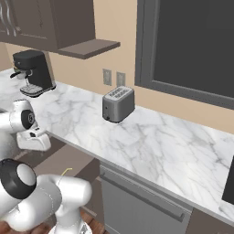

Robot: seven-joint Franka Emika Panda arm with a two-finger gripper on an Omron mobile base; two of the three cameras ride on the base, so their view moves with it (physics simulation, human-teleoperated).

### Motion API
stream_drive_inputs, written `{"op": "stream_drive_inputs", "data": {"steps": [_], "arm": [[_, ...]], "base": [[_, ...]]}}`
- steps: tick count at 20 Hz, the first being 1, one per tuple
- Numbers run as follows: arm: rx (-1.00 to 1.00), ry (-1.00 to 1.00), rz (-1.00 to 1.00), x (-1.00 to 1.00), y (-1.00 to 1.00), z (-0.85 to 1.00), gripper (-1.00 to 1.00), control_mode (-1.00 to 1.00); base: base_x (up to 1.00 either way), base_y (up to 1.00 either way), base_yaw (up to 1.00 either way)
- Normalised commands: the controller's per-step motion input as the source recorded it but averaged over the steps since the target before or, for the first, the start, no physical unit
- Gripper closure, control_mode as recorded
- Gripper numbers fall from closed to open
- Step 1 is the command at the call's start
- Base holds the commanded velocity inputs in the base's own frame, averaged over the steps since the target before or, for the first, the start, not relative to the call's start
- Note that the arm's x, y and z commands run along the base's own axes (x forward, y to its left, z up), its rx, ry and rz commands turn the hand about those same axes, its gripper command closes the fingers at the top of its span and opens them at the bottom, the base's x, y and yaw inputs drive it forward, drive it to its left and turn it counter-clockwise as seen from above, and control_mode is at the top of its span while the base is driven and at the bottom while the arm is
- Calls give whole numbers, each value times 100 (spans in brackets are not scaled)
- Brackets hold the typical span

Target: Take a straw from the drawer in front and place it inside the glass cup on the dining counter.

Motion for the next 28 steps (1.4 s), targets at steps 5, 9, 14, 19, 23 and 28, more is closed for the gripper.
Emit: {"op": "stream_drive_inputs", "data": {"steps": [5, 9, 14, 19, 23, 28], "arm": [[0, -1, -17, 15, -3, -24, -100, -100], [0, -7, -9, 16, -7, -22, -100, -100], [0, -8, -1, 22, -2, -25, -100, -100], [2, -4, 0, 22, 0, -31, -100, -100], [3, 0, 0, 40, 0, -36, -100, -100], [1, 0, 0, 29, 1, -39, -100, -100]], "base": [[0, 0, 0], [0, 0, 0], [0, 0, 0], [0, 0, 0], [0, 0, 0], [0, 0, 0]]}}
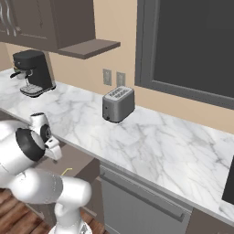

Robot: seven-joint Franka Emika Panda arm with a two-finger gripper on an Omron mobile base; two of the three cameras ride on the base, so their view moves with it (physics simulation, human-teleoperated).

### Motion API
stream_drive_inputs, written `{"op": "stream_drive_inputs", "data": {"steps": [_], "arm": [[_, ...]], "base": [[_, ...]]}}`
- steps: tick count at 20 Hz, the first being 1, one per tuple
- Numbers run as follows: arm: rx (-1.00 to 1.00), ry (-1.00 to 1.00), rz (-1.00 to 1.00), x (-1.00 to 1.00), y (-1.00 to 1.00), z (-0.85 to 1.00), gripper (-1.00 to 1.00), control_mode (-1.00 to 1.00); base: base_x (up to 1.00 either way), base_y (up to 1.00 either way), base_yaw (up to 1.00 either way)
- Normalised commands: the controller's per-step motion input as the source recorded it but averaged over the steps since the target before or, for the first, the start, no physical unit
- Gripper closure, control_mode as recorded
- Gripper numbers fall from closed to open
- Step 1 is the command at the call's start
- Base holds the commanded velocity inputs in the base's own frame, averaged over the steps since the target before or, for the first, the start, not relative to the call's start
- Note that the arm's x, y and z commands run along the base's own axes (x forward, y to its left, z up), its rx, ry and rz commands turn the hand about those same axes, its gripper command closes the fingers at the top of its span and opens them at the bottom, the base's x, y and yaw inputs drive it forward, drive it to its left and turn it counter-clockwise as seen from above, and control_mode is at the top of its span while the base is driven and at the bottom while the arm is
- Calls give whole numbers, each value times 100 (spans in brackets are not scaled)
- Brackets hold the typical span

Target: Take a straw from the drawer in front and place it inside the glass cup on the dining counter.

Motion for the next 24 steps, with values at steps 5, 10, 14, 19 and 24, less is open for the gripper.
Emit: {"op": "stream_drive_inputs", "data": {"steps": [5, 10, 14, 19, 24], "arm": [[1, 0, 0, 27, 1, -39, -100, -100], [1, 0, 0, 27, 5, -36, -100, -100], [0, 0, 0, 16, 9, -34, -100, -100], [0, -1, 0, 27, 6, -33, -100, -100], [0, -4, 0, 33, 1, -28, -100, -100]], "base": [[0, 0, 0], [0, 0, 0], [0, 0, 0], [0, 0, 0], [0, 0, 0]]}}
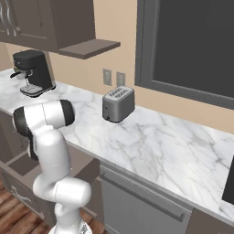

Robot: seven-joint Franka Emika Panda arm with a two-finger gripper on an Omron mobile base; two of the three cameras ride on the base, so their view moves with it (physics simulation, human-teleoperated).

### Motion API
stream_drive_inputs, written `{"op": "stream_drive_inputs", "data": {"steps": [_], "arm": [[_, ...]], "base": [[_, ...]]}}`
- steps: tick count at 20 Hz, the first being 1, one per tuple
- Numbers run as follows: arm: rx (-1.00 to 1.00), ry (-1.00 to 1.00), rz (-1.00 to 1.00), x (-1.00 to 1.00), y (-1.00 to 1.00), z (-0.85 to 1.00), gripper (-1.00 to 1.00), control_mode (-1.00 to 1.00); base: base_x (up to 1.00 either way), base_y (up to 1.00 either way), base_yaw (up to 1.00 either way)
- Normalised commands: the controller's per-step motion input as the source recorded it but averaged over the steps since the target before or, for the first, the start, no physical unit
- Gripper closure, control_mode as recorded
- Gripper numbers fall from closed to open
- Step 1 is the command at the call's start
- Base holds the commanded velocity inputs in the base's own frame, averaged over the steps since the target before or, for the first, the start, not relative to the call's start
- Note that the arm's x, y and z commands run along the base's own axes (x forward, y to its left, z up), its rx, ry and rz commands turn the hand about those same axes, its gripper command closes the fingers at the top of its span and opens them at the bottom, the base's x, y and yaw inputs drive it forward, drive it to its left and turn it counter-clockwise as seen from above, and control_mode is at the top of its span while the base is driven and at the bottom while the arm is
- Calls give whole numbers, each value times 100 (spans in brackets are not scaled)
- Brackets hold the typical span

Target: Take a straw from the drawer in front and place it inside the glass cup on the dining counter.

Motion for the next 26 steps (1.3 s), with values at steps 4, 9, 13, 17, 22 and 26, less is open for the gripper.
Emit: {"op": "stream_drive_inputs", "data": {"steps": [4, 9, 13, 17, 22, 26], "arm": [[0, -4, 0, 31, 3, -25, -100, -100], [0, -4, 0, 17, 1, -22, -100, -100], [0, -4, 0, 14, 0, -22, -100, -100], [0, -1, 0, 12, 0, -24, -100, -100], [3, 0, 0, 9, 0, -20, -100, -100], [3, 0, 0, 12, 2, -16, -100, -100]], "base": [[0, 0, 0], [0, 0, 0], [0, 0, 0], [0, 0, 0], [0, 0, 0], [0, 0, 0]]}}
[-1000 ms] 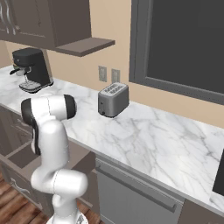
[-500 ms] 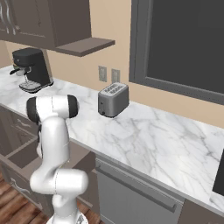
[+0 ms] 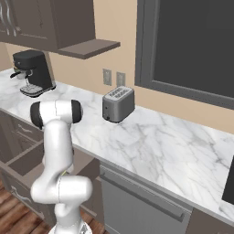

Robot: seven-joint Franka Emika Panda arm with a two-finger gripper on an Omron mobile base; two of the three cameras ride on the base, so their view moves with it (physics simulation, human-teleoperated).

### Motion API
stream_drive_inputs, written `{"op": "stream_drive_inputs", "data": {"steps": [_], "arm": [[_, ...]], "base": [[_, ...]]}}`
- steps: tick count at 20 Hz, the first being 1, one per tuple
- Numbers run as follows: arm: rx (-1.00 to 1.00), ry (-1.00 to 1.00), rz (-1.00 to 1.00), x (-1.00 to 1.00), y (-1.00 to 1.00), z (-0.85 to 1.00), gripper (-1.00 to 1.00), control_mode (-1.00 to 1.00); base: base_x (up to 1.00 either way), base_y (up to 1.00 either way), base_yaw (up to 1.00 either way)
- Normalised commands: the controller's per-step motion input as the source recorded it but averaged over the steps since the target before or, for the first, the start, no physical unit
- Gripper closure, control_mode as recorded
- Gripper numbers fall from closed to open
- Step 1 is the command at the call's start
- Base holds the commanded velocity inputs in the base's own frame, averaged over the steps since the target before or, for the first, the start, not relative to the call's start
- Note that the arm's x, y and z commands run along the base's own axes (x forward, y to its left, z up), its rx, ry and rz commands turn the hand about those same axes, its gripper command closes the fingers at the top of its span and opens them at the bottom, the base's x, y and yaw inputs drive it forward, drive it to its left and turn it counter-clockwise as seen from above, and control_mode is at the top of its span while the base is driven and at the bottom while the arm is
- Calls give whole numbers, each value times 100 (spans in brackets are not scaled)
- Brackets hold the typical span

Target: Take a straw from the drawer in front and place it inside the glass cup on the dining counter.

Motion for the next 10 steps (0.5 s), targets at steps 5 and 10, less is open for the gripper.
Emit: {"op": "stream_drive_inputs", "data": {"steps": [5, 10], "arm": [[1, 0, 0, 7, 4, -13, -100, -100], [0, 0, 0, 6, 7, -15, -100, -100]], "base": [[0, 0, 0], [0, 0, 0]]}}
